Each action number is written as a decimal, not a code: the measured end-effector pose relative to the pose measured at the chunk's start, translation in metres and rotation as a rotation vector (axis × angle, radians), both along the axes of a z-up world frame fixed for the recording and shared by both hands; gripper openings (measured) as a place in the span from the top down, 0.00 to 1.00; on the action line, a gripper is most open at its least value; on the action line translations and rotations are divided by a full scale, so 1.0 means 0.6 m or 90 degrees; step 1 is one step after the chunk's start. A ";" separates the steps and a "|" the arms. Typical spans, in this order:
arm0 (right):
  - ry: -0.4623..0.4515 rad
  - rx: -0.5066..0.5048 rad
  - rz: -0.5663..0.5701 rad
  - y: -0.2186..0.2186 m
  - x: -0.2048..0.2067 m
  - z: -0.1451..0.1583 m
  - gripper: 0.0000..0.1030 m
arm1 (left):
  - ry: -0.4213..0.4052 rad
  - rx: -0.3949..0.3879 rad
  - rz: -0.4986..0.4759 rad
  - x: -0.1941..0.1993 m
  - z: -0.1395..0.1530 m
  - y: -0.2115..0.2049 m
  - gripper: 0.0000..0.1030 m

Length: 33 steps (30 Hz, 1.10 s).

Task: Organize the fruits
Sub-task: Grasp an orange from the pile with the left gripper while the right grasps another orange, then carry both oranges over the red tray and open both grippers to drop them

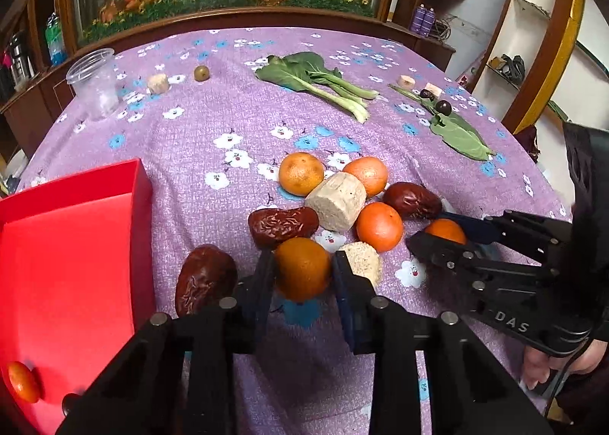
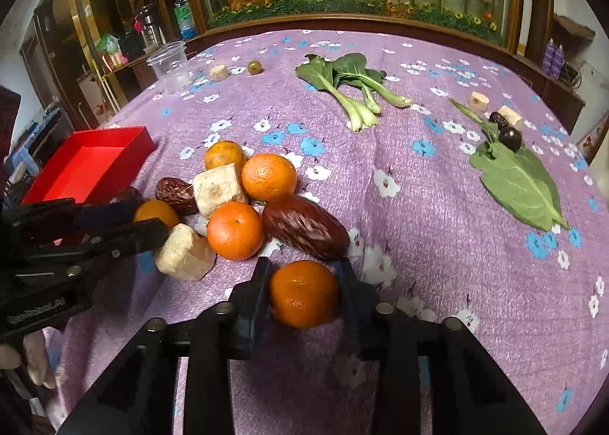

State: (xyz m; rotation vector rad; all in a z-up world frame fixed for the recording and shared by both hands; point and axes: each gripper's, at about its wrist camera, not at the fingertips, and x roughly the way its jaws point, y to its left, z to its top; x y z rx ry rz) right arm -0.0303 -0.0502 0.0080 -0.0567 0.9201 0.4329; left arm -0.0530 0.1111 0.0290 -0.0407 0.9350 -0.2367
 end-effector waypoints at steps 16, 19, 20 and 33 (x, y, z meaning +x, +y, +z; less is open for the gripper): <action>0.017 0.031 0.005 -0.023 -0.023 0.003 0.50 | 0.032 -0.046 -0.019 0.008 -0.006 0.007 0.64; 0.011 0.013 0.015 -0.021 -0.025 0.002 0.50 | 0.039 -0.056 -0.018 0.011 -0.008 0.010 0.64; 0.010 0.008 0.017 -0.019 -0.023 0.002 0.50 | 0.043 -0.066 -0.011 0.015 -0.009 0.014 0.64; -0.015 -0.050 0.013 0.004 -0.016 0.000 0.65 | 0.025 -0.075 -0.007 0.016 -0.013 0.009 0.61</action>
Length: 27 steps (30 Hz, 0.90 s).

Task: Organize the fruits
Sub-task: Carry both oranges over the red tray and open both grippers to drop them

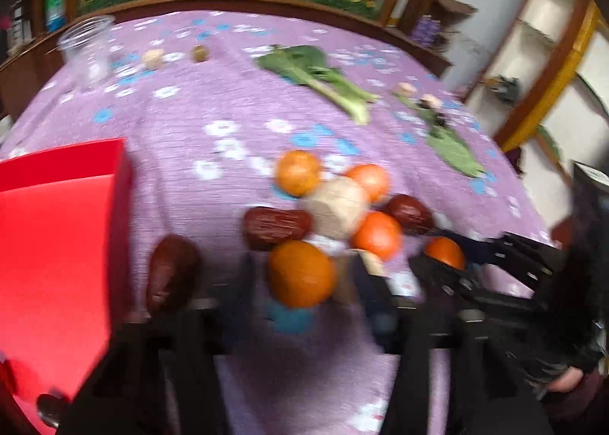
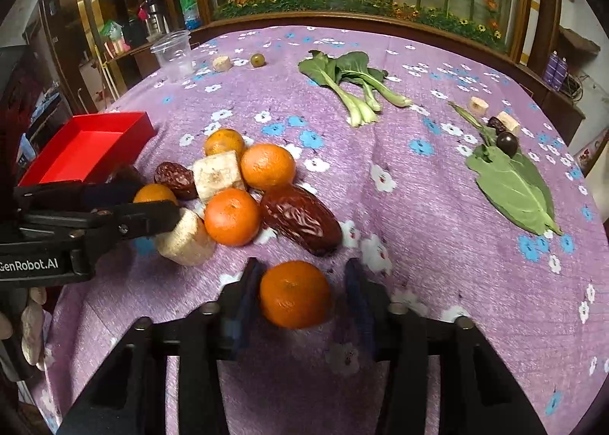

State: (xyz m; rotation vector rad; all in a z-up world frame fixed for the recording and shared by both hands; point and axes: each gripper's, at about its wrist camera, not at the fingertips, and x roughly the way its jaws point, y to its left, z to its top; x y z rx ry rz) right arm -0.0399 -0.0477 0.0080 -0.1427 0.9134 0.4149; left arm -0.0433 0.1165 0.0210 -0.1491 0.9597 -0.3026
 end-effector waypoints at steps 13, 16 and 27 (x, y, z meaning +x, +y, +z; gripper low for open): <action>0.037 0.049 0.006 -0.070 -0.058 0.004 0.65 | 0.014 -0.021 -0.047 -0.082 0.013 -0.010 0.67; 0.036 0.050 0.005 -0.070 -0.060 0.004 0.65 | 0.011 -0.015 -0.040 -0.072 0.013 -0.018 0.65; 0.030 0.030 0.006 -0.059 -0.061 0.004 0.64 | 0.004 0.061 -0.014 -0.060 -0.008 -0.039 0.72</action>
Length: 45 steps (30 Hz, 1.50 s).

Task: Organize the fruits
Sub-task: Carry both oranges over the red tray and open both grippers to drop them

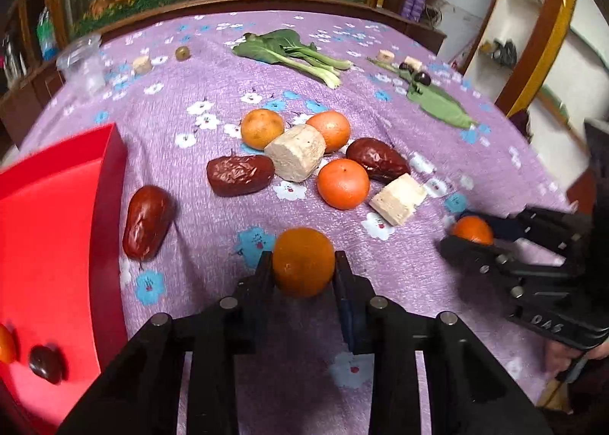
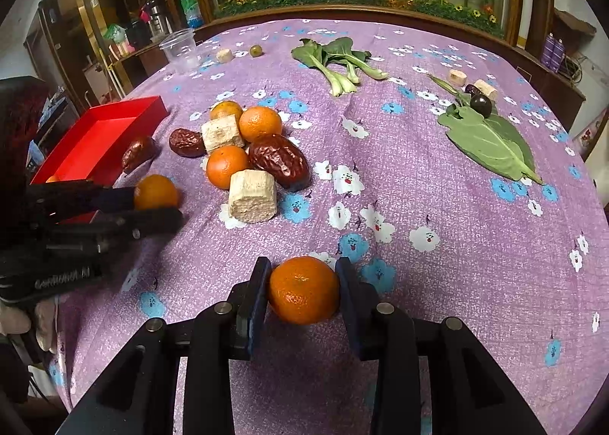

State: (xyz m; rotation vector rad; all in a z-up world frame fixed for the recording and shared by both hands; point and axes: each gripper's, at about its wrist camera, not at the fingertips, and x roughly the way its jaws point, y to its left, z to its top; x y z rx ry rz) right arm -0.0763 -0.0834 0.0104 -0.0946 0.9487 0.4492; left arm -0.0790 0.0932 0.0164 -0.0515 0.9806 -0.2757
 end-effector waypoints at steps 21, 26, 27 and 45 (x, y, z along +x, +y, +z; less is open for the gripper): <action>-0.047 0.077 0.098 0.108 -0.070 0.112 0.65 | -0.151 -0.123 0.225 -0.158 0.121 0.235 0.72; -0.054 0.087 0.155 0.185 -0.078 0.137 0.65 | -0.156 -0.117 0.283 -0.180 0.115 0.295 0.72; -0.057 0.087 0.171 0.207 -0.080 0.142 0.65 | -0.154 -0.115 0.292 -0.183 0.112 0.303 0.72; 0.006 0.028 0.278 0.446 -0.052 0.052 0.64 | -0.098 -0.107 0.388 -0.170 0.046 0.419 0.72</action>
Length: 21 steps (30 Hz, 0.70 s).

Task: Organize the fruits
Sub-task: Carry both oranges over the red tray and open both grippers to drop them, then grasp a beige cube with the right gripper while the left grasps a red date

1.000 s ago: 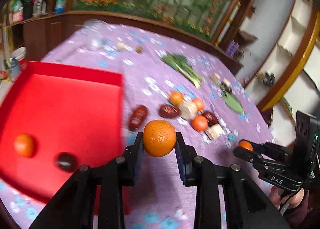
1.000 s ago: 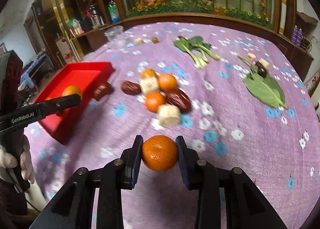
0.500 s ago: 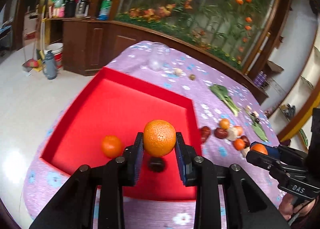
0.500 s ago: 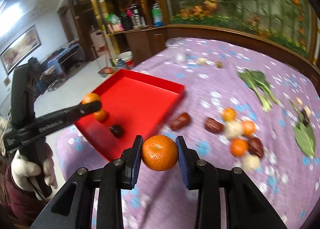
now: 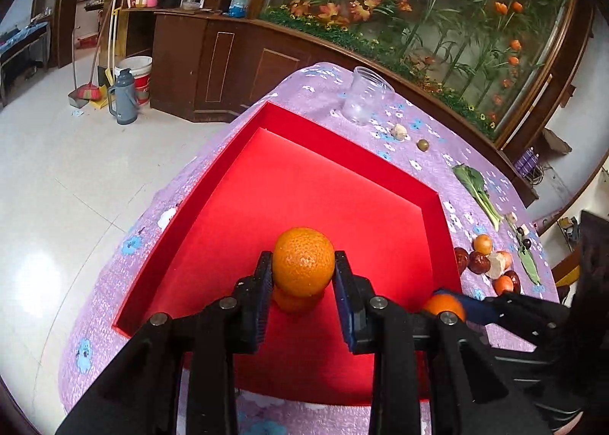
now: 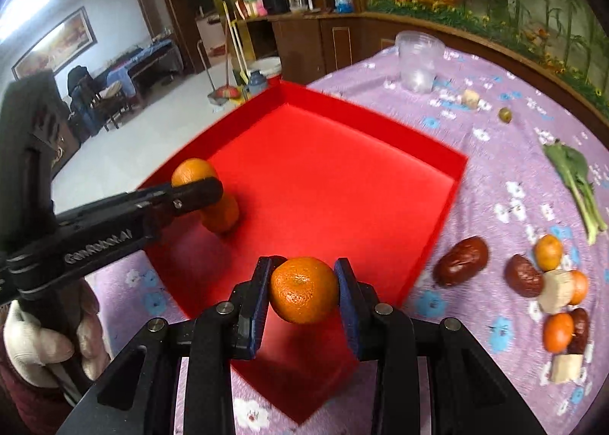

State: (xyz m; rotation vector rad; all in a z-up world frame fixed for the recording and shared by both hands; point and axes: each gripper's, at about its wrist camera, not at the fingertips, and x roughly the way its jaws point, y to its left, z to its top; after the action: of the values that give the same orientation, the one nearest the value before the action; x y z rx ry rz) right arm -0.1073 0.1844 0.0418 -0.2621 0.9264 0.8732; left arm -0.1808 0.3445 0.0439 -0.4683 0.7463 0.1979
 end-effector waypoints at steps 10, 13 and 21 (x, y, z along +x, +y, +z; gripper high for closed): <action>0.012 0.019 -0.001 0.003 0.016 -0.002 0.47 | -0.008 -0.023 -0.005 0.011 0.000 -0.002 0.55; 0.001 0.044 -0.007 -0.009 0.012 0.015 0.44 | -0.015 -0.021 -0.002 0.008 0.008 -0.007 0.53; -0.013 0.111 -0.095 -0.118 0.030 0.061 0.40 | -0.040 -0.021 -0.011 -0.006 0.037 -0.033 0.42</action>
State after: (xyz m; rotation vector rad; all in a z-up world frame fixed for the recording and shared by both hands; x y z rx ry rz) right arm -0.0895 0.1139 0.0781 -0.0509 0.8346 0.8061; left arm -0.1843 0.3249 0.0660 -0.4972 0.6926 0.1538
